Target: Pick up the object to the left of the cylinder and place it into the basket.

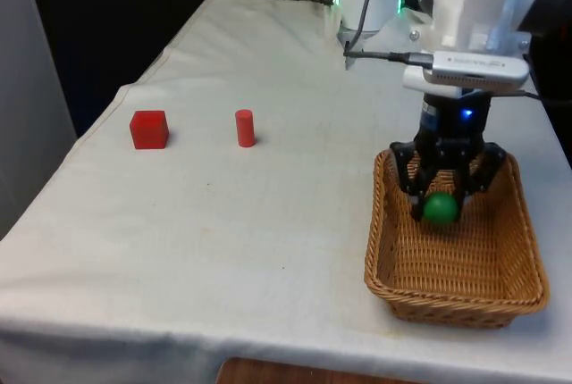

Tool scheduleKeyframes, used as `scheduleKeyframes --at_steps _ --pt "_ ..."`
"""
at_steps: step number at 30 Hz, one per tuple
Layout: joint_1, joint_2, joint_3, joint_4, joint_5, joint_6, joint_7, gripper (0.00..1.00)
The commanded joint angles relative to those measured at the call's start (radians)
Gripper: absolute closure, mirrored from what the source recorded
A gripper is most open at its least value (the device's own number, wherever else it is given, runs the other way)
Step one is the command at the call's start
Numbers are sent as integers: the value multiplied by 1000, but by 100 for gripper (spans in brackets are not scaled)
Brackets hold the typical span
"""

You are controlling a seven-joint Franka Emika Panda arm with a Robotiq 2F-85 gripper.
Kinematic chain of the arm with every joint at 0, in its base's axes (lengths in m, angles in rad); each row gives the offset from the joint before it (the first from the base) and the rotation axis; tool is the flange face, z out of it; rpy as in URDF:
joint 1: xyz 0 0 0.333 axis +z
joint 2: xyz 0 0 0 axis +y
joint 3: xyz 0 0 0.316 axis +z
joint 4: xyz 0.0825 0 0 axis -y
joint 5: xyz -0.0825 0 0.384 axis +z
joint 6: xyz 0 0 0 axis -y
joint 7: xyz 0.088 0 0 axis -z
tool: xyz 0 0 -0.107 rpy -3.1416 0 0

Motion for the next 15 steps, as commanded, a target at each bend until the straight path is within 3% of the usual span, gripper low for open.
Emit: scheduleKeyframes --at_steps 1,5,6,9,10,11,12,15 --pt "0 10 3 10 3 7 6 100" --pt "3 27 6 27 2 9 16 100" --pt "3 29 6 29 2 9 17 94" --pt "4 34 5 34 2 9 19 66" --pt "5 35 5 36 2 9 20 46" --pt "5 31 4 32 0 4 18 36" --pt "5 35 5 36 2 9 21 36" --pt "5 36 6 36 2 9 21 3"
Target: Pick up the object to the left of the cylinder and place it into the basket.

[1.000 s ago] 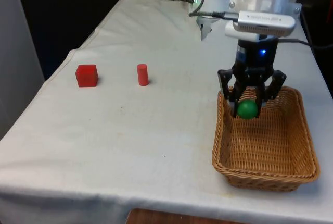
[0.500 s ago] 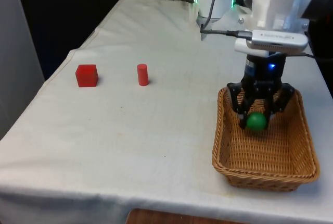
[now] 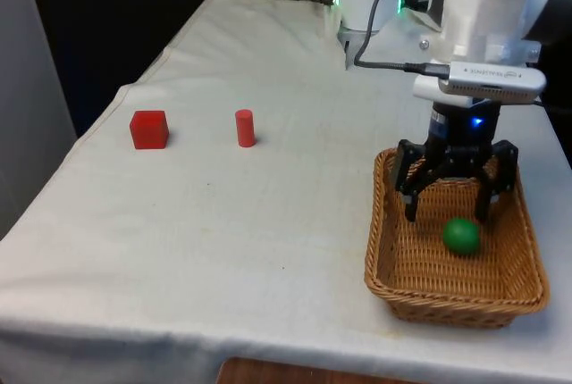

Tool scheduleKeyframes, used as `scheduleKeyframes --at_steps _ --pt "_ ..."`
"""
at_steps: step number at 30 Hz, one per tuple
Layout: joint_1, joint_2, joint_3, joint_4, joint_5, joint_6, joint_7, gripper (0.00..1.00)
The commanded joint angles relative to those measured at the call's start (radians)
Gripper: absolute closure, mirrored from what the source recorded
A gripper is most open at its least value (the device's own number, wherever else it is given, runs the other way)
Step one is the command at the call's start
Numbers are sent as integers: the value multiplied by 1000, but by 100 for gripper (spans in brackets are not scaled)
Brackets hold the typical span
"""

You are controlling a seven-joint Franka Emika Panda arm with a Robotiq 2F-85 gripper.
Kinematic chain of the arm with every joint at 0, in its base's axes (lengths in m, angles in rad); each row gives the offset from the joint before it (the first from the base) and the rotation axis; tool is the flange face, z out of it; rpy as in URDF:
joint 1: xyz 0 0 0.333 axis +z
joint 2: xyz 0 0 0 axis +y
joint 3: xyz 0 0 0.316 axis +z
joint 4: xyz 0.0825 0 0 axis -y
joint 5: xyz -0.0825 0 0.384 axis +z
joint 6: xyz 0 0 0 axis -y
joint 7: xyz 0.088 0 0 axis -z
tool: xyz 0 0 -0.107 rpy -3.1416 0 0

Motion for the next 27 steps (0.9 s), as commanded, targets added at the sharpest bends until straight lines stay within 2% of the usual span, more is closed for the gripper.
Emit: scheduleKeyframes --at_steps 1,14,19,20,21,27 --pt "0 4 1 3 2 5 3 0" --pt "1 -6 2 -7 2 3 1 0" --pt "10 -36 -7 -26 -5 -9 0 0" --pt "3 -31 -2 -16 -5 -13 -1 0" --pt "12 -50 -8 -37 -9 -11 0 0" --pt "22 -107 -9 -88 -27 -14 3 0"
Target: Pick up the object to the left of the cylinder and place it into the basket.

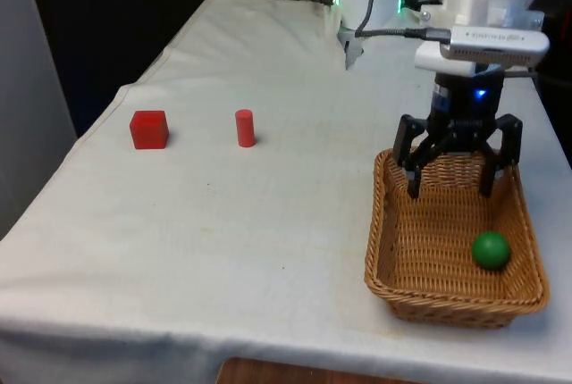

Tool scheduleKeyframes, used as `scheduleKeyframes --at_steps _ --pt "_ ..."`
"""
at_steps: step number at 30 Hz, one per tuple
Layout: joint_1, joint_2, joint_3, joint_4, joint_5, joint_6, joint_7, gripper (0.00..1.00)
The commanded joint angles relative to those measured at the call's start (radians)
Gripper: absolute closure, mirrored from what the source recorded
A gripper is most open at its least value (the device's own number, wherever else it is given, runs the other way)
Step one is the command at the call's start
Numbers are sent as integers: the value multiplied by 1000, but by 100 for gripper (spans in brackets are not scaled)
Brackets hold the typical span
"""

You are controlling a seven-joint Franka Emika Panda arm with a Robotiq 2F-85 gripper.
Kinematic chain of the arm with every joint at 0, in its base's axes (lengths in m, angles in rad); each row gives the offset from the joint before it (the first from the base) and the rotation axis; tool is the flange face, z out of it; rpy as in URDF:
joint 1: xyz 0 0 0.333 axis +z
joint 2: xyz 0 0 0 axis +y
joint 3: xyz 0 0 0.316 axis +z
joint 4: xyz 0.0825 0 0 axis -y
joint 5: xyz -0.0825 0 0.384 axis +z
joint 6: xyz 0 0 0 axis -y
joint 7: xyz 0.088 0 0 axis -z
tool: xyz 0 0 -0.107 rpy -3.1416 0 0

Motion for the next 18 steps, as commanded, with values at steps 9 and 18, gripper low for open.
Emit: scheduleKeyframes --at_steps 9,18 --pt "10 -71 0 -60 -20 -2 0 0" --pt "28 -170 -8 -164 -54 7 4 0"
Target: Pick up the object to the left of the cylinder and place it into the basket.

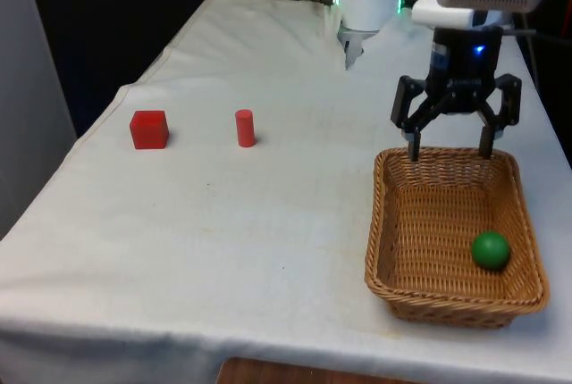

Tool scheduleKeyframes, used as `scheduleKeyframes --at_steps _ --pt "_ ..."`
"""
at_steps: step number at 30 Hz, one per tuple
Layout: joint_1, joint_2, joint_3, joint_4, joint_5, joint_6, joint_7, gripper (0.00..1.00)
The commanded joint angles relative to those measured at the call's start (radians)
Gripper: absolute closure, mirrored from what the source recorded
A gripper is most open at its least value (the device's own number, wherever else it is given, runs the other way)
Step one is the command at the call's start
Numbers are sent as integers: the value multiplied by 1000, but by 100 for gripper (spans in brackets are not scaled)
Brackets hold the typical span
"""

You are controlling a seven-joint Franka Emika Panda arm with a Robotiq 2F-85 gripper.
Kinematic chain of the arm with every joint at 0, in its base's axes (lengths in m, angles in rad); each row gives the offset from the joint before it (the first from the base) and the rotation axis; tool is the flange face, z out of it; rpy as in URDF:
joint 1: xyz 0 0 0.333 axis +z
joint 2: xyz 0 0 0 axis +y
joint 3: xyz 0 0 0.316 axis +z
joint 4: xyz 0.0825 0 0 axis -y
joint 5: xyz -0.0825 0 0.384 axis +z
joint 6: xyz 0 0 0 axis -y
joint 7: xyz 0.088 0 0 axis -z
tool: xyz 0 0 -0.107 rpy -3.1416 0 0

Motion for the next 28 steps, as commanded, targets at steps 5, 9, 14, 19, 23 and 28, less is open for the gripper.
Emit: scheduleKeyframes --at_steps 5,9,14,19,23,28 --pt "14 -52 -8 -59 -21 13 4 0" --pt "17 -93 -7 -105 -36 20 4 0" --pt "21 -132 -7 -148 -49 26 4 0" --pt "13 -150 2 -163 -55 16 -1 0" --pt "23 -197 -2 -221 -78 37 4 0" --pt "14 -207 9 -226 -75 28 -2 0"
